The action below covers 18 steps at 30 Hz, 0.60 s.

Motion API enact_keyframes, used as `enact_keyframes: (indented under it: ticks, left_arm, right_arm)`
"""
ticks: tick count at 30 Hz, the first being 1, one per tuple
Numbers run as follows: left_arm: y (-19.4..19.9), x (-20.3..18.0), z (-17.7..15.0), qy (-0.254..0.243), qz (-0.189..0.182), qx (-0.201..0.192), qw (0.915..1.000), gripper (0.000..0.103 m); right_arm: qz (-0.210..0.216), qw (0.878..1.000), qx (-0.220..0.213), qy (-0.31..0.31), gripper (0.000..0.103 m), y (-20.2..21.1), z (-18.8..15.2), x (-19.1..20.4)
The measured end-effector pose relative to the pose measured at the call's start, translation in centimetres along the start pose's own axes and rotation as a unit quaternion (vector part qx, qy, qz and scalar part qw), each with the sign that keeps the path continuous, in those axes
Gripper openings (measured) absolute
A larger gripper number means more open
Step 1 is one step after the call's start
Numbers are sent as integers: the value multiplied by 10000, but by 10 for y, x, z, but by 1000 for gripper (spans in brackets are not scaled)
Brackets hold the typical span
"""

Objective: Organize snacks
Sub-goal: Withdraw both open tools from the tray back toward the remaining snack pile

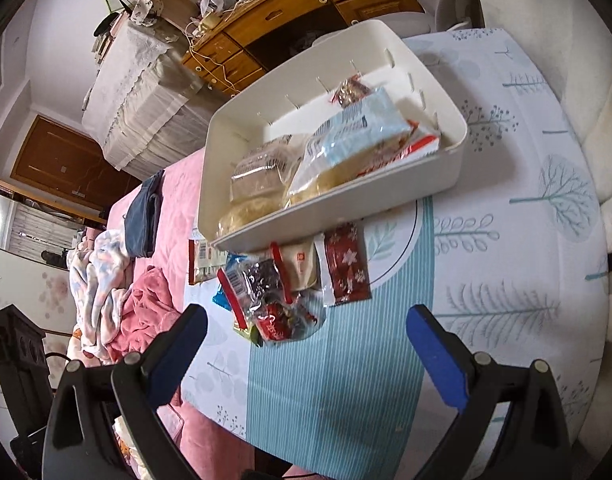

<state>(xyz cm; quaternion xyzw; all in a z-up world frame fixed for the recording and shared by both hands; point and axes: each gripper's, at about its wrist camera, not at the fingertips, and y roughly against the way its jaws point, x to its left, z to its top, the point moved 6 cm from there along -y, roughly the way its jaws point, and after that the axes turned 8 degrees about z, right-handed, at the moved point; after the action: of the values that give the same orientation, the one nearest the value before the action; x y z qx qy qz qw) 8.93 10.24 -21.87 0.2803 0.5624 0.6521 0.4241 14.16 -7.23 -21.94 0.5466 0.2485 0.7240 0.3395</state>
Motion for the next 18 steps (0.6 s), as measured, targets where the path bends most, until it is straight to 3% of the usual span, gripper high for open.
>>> enact_keyframes:
  ticks: [6,14,18]
  left_arm:
    - [-12,14,3,-764,123,-135,9969,60]
    - [-41,28,4,-1589,-31,217,9870,60]
    - [-50,31,6,-1942,-135,303,9804,71]
  right_arm:
    - [-218,9996,-149,54,99,-11,-17,8]
    - [-420,9974,-515,269,99,-15,-38,20]
    - [-580,9948,-725,409,99,-17,-50,26]
